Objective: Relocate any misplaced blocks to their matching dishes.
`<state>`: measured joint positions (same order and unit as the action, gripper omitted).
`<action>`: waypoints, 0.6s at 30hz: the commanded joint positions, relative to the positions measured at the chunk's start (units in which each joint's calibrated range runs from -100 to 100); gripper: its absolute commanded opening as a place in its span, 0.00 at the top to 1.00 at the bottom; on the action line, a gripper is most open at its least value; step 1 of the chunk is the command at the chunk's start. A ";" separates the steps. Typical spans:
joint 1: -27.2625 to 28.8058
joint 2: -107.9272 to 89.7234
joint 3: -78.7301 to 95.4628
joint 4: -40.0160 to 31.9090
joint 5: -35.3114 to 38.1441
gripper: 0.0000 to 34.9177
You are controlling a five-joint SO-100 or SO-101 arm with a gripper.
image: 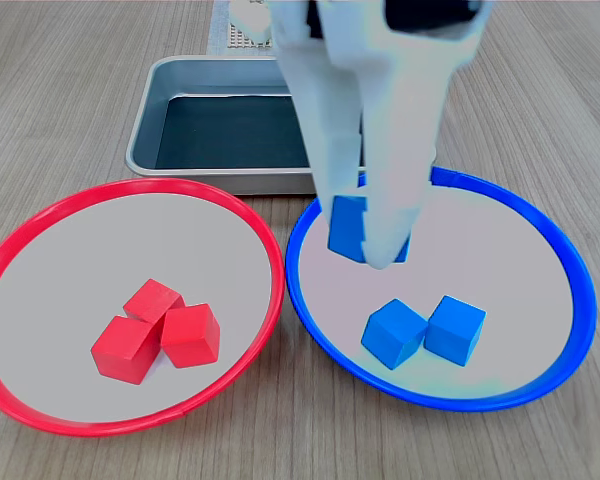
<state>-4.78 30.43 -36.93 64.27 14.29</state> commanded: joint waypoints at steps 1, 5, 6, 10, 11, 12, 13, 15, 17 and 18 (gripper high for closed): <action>-3.46 -1.14 2.93 0.65 3.17 0.99; -4.87 -1.56 9.21 2.30 6.79 0.99; -4.96 -1.56 10.31 2.05 7.33 0.99; -5.34 -0.63 12.67 1.47 9.43 0.99; -5.53 -0.11 12.95 1.31 10.01 0.99; -5.62 0.40 12.95 0.98 10.11 0.99; -5.72 0.91 12.76 0.65 10.11 0.99; -6.00 2.02 12.13 0.07 10.11 0.99; -6.37 3.21 11.22 -0.18 10.11 0.99; -6.56 3.89 10.67 -0.18 10.11 0.99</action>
<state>-10.09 33.84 -23.96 64.76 24.05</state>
